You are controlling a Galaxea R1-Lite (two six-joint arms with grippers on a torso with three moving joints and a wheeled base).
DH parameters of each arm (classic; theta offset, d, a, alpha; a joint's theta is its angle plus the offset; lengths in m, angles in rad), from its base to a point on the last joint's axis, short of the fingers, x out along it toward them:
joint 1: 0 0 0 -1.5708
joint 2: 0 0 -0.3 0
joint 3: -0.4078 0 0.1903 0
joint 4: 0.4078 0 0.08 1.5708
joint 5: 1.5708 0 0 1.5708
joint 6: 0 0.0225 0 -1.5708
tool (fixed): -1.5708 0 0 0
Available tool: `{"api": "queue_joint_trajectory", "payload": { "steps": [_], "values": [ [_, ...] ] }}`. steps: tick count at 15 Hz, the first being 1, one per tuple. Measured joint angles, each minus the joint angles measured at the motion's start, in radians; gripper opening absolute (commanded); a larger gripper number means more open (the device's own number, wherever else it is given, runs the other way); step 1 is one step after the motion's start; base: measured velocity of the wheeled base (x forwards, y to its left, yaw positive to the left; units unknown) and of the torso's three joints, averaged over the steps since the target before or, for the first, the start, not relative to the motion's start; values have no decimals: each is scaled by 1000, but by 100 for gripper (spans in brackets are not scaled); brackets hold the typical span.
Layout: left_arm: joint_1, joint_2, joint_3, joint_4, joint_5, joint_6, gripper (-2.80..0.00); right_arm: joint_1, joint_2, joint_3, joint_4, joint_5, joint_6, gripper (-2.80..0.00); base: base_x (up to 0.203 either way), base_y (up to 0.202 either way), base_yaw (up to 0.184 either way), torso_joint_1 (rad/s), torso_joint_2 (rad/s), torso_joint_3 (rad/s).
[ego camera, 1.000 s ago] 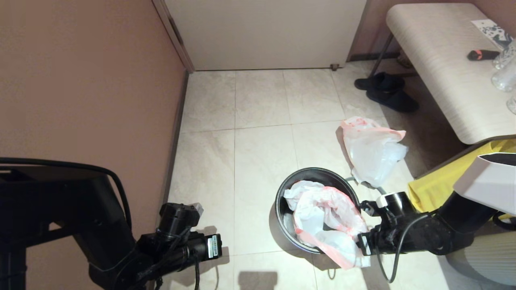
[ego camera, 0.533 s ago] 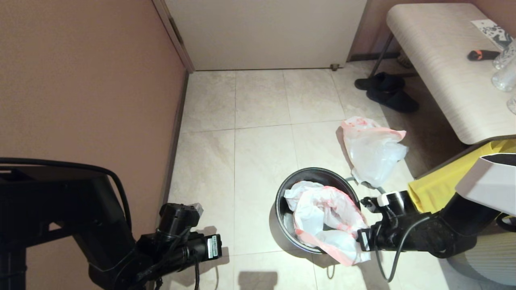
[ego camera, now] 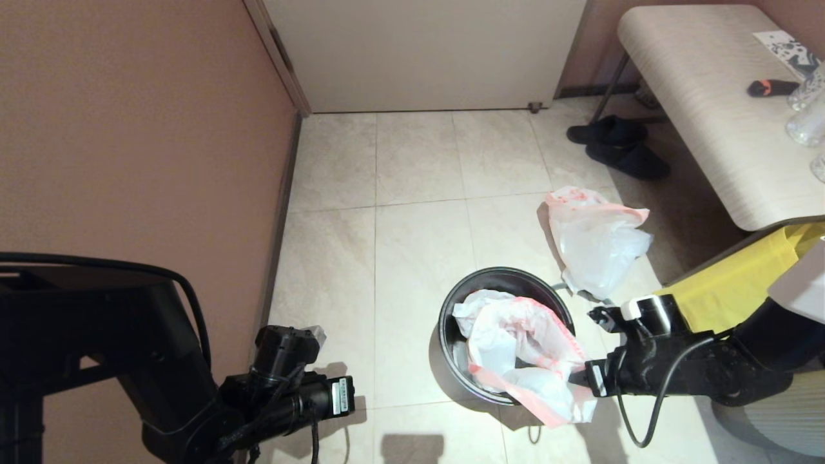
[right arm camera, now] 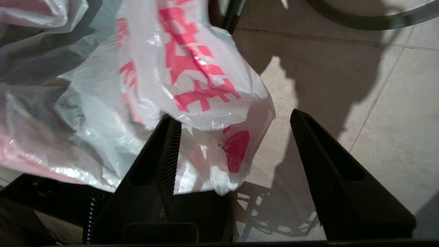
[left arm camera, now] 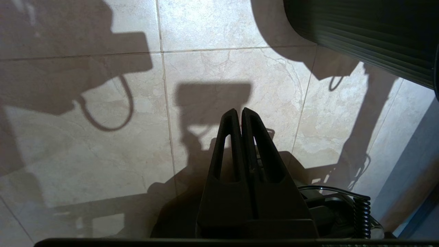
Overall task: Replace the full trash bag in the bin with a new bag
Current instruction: Put the new garbage bag on the trash can
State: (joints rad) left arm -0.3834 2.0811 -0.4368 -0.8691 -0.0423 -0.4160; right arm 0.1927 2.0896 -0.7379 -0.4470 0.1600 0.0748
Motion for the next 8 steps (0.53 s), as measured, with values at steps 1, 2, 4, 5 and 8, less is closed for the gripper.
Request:
{"api": "queue_joint_trajectory", "payload": {
  "steps": [1, 2, 4, 5, 8],
  "values": [
    [0, 0, 0, 0, 0, 0, -280, -6, -30, -1, 42, 4, -20, 0, 0, 0, 0, 0, 0, 0],
    [0, 0, 0, 0, 0, 0, -280, -13, -58, -1, 85, 7, -44, 0, 0, 0, 0, 0, 0, 0],
    [0, 1, 0, 0, 0, 1, -280, -42, -114, -3, 161, 24, -111, 0, 0, 0, 0, 0, 0, 0],
    [0, 1, 0, 0, -1, 1, -280, -56, -138, -3, 189, 47, -132, 0, 0, 0, 0, 0, 0, 0],
    [0, 1, 0, 0, 0, 1, -280, -103, -184, -3, 227, 116, -186, 0, 0, 0, 0, 0, 0, 0]
  ]
}}
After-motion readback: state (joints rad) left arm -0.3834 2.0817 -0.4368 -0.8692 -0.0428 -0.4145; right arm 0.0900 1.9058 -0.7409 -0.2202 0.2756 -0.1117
